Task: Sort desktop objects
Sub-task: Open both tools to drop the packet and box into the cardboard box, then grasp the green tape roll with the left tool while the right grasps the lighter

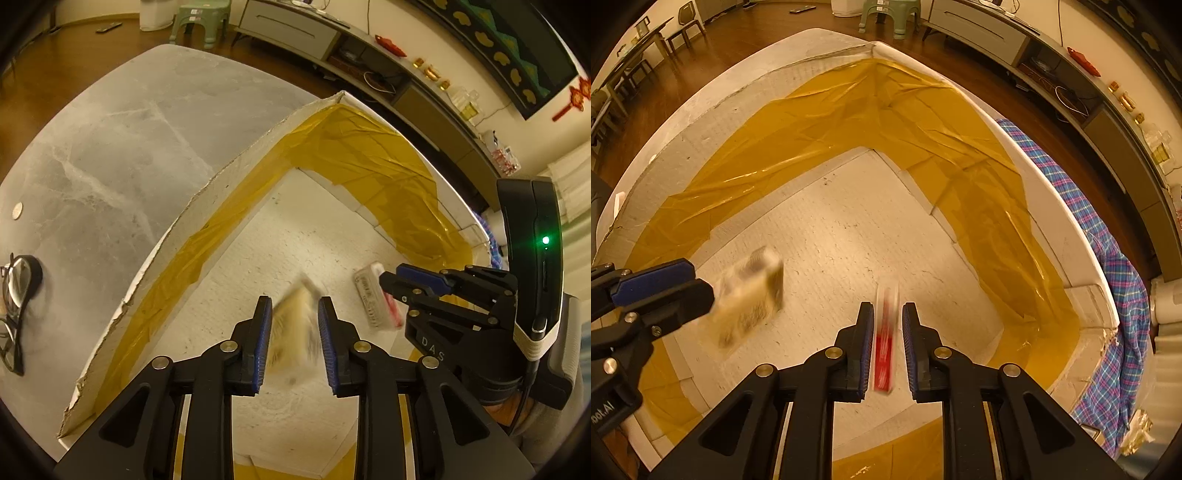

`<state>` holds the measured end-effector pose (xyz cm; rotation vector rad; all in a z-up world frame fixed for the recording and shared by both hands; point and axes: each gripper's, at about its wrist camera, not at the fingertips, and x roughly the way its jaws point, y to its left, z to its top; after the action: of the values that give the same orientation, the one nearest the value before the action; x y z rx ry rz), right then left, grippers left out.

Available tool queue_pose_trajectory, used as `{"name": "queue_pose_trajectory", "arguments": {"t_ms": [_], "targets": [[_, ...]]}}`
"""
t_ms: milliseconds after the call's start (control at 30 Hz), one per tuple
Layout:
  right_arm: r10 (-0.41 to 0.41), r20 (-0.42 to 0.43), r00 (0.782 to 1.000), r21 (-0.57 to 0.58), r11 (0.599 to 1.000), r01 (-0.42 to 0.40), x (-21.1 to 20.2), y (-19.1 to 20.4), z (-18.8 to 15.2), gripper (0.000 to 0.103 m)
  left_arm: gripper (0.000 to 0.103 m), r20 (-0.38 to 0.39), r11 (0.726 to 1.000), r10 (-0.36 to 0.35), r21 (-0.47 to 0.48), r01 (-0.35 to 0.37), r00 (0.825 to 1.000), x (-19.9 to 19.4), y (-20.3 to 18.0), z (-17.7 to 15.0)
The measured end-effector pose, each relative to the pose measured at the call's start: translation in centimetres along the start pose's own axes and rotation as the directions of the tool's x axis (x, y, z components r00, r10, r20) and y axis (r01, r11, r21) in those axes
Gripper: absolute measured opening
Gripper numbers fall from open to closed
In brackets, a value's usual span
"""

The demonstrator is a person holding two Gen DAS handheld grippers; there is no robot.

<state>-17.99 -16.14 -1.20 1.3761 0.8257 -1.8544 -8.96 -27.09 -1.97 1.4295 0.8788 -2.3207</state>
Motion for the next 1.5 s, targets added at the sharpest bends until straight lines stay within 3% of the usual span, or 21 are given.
{"name": "queue_pose_trajectory", "arguments": {"t_ms": [167, 433, 533, 700, 833, 1100, 1300, 1500], "targets": [[-0.005, 0.006, 1.000, 0.001, 1.000, 0.005, -0.8, -0.5, -0.3, 0.019, 0.028, 0.005, 1.000, -0.005, -0.002, 0.005, 1.000, -0.3, 0.3, -0.1], [0.003, 0.042, 0.999, 0.001, 1.000, -0.003, -3.0, -0.6, -1.0, 0.030, 0.028, 0.038, 1.000, -0.005, 0.019, 0.004, 0.999, -1.6, 0.5, -0.7], [-0.018, 0.068, 0.997, -0.017, 1.000, 0.019, -4.2, -0.4, -1.8, 0.037, 0.028, 0.054, 0.999, -0.009, 0.043, 0.006, 0.999, -2.3, 0.2, -1.1], [-0.067, 0.122, 0.990, -0.060, 0.995, 0.075, -5.9, 0.5, -3.2, 0.041, 0.031, 0.107, 0.995, -0.011, 0.100, 0.000, 0.994, -3.9, -0.7, -2.0], [-0.064, 0.194, 0.979, -0.079, 0.994, 0.081, -7.7, 1.4, -4.5, 0.050, 0.033, 0.139, 0.990, -0.027, 0.142, 0.007, 0.990, -5.0, -1.3, -2.7], [-0.059, 0.345, 0.937, -0.073, 0.993, 0.090, -11.1, 2.7, -7.5, 0.050, 0.033, 0.213, 0.974, -0.016, 0.223, -0.033, 0.977, -7.2, -2.8, -4.5], [-0.043, 0.448, 0.893, -0.036, 0.997, 0.066, -13.7, 2.6, -10.3, 0.050, 0.033, 0.251, 0.959, -0.051, 0.283, -0.023, 0.967, -9.1, -4.3, -6.1], [-0.019, 0.544, 0.839, 0.032, 0.999, 0.002, -15.8, 1.0, -14.3, 0.055, 0.033, 0.283, 0.925, -0.068, 0.378, -0.046, 0.957, -10.0, -6.4, -8.5]]}}
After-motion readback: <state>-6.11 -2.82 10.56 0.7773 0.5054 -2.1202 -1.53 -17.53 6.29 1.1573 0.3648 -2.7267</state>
